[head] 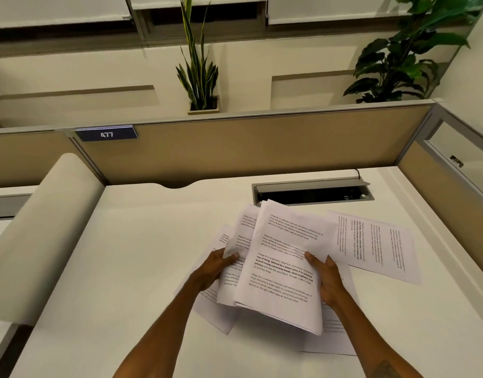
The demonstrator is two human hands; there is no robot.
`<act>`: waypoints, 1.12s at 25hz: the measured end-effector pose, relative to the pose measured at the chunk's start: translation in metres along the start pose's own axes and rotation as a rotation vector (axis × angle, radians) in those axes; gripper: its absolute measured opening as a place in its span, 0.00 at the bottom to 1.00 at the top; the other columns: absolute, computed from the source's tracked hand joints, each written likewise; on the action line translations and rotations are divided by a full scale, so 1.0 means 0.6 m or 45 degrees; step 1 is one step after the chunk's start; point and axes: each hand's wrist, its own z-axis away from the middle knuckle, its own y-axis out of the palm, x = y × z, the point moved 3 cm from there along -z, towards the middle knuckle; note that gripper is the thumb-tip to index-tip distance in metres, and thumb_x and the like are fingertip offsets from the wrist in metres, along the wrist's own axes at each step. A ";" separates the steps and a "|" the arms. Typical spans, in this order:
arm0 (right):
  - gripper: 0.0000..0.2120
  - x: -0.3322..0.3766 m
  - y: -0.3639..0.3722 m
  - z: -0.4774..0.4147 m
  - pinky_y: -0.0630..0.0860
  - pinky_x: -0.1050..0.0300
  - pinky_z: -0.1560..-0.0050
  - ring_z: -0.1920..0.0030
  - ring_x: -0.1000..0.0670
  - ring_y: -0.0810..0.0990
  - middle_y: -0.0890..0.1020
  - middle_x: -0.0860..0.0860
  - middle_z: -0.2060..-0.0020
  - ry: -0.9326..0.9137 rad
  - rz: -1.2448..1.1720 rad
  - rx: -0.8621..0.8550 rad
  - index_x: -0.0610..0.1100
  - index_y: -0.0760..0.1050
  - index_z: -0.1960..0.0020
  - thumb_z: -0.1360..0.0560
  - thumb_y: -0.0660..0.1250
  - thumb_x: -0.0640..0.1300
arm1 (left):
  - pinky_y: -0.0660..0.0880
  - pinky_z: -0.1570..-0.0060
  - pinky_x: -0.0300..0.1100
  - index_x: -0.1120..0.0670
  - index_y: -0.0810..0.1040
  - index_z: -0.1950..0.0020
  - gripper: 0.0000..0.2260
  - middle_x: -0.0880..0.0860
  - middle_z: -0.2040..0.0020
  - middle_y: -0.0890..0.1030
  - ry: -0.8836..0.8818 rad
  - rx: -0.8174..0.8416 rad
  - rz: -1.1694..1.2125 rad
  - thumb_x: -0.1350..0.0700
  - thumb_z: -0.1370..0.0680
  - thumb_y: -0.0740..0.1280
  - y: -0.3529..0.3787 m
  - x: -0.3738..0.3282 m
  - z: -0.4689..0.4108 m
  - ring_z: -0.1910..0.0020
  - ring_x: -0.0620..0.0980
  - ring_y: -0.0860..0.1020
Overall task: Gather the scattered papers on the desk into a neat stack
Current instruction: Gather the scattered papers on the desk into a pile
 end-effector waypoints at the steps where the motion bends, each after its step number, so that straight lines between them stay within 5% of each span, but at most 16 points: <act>1: 0.18 0.000 0.006 0.004 0.80 0.30 0.45 0.42 0.34 0.83 0.84 0.39 0.42 -0.017 0.013 0.008 0.44 0.77 0.34 0.24 0.71 0.37 | 0.76 0.36 0.67 0.65 0.76 0.31 0.17 0.67 0.36 0.81 0.005 0.028 0.025 0.60 0.18 0.66 0.006 0.006 0.009 0.42 0.67 0.81; 13: 0.23 -0.021 0.029 0.036 0.78 0.30 0.43 0.40 0.35 0.83 0.83 0.41 0.39 -0.096 0.138 0.096 0.44 0.73 0.30 0.24 0.71 0.35 | 0.76 0.36 0.67 0.64 0.77 0.30 0.17 0.67 0.34 0.80 0.013 0.111 0.025 0.59 0.17 0.65 0.042 0.025 0.050 0.38 0.65 0.81; 16: 0.25 -0.025 0.020 0.035 0.76 0.31 0.38 0.37 0.36 0.80 0.80 0.40 0.35 -0.144 0.238 0.033 0.43 0.71 0.28 0.24 0.70 0.34 | 0.79 0.38 0.60 0.56 0.78 0.30 0.18 0.60 0.36 0.83 -0.011 0.007 0.026 0.48 0.16 0.63 0.026 0.025 0.054 0.37 0.65 0.81; 18: 0.17 -0.029 0.008 0.035 0.82 0.39 0.45 0.40 0.37 0.82 0.82 0.40 0.39 -0.129 0.272 -0.027 0.44 0.76 0.35 0.23 0.69 0.36 | 0.81 0.40 0.57 0.56 0.79 0.32 0.19 0.59 0.37 0.83 0.008 -0.170 0.022 0.46 0.17 0.63 0.006 0.027 0.056 0.39 0.64 0.82; 20: 0.12 -0.036 -0.006 0.034 0.85 0.49 0.57 0.46 0.40 0.84 0.84 0.42 0.43 -0.117 0.296 -0.046 0.47 0.78 0.41 0.23 0.69 0.37 | 0.78 0.35 0.56 0.59 0.78 0.32 0.17 0.61 0.34 0.82 0.099 -0.458 -0.213 0.53 0.18 0.67 -0.029 0.031 0.055 0.38 0.63 0.81; 22: 0.12 -0.041 -0.019 0.032 0.85 0.49 0.59 0.47 0.39 0.85 0.84 0.40 0.43 -0.119 0.316 -0.060 0.45 0.78 0.39 0.22 0.68 0.38 | 0.72 0.30 0.52 0.60 0.74 0.28 0.20 0.60 0.29 0.77 0.145 -0.673 -0.633 0.57 0.19 0.69 -0.062 0.038 0.050 0.32 0.60 0.77; 28: 0.14 -0.048 -0.038 0.021 0.85 0.44 0.56 0.46 0.37 0.84 0.84 0.40 0.43 -0.110 0.298 -0.075 0.45 0.78 0.37 0.22 0.68 0.39 | 0.65 0.27 0.56 0.58 0.58 0.20 0.36 0.58 0.23 0.64 -0.155 -0.609 -1.108 0.51 0.22 0.72 -0.096 0.048 0.029 0.24 0.60 0.65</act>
